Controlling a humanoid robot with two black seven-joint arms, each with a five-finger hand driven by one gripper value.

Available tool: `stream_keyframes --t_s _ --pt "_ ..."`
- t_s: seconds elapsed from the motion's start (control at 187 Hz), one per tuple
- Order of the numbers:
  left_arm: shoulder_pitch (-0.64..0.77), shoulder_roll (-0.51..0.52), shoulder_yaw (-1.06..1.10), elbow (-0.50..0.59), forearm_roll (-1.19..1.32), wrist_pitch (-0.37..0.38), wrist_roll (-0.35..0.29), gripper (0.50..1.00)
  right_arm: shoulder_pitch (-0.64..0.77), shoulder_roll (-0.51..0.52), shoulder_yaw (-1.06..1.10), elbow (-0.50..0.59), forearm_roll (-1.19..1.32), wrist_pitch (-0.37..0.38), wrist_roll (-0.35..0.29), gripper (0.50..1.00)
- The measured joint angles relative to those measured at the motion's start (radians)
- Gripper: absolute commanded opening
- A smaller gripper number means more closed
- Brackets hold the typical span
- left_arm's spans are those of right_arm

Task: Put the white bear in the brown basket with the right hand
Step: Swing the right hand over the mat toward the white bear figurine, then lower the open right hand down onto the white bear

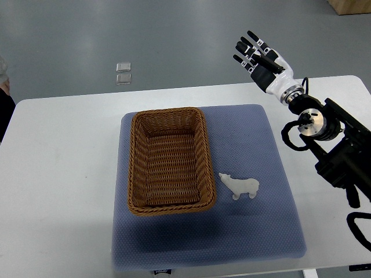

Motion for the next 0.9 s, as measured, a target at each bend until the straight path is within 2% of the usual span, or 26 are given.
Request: stream_keyframes --t_s 0.134,0.246,0.379,0.465,0.577,0.748,0.898 --pt "0.000 0.000 0.000 -0.008 0.000 0.000 0.000 1.000 0.089 -0.128 -0.181 0.064 -0.122 0.003 -0.059 0.921" --pt "0.000 0.000 0.001 -0.011 0.001 -0.001 0.000 1.000 0.229 -0.251 -0.431 0.122 -0.258 0.024 -0.110 0.924" --pt "0.000 0.000 0.003 -0.012 0.002 -0.002 0.000 1.000 0.472 -0.382 -0.790 0.204 -0.342 0.131 -0.220 0.921" --pt "-0.001 0.000 0.003 -0.013 0.002 -0.002 0.000 1.000 0.613 -0.436 -0.957 0.278 -0.348 0.194 -0.301 0.921" --pt "-0.002 0.000 0.003 -0.013 0.002 -0.003 0.000 1.000 0.774 -0.487 -1.125 0.396 -0.347 0.256 -0.372 0.921" --pt "-0.002 0.000 0.003 -0.013 0.002 -0.003 0.000 1.000 0.967 -0.516 -1.316 0.551 -0.342 0.284 -0.405 0.921" --pt "-0.002 0.000 0.003 -0.013 0.002 -0.003 0.000 1.000 1.029 -0.517 -1.373 0.602 -0.341 0.286 -0.407 0.919"
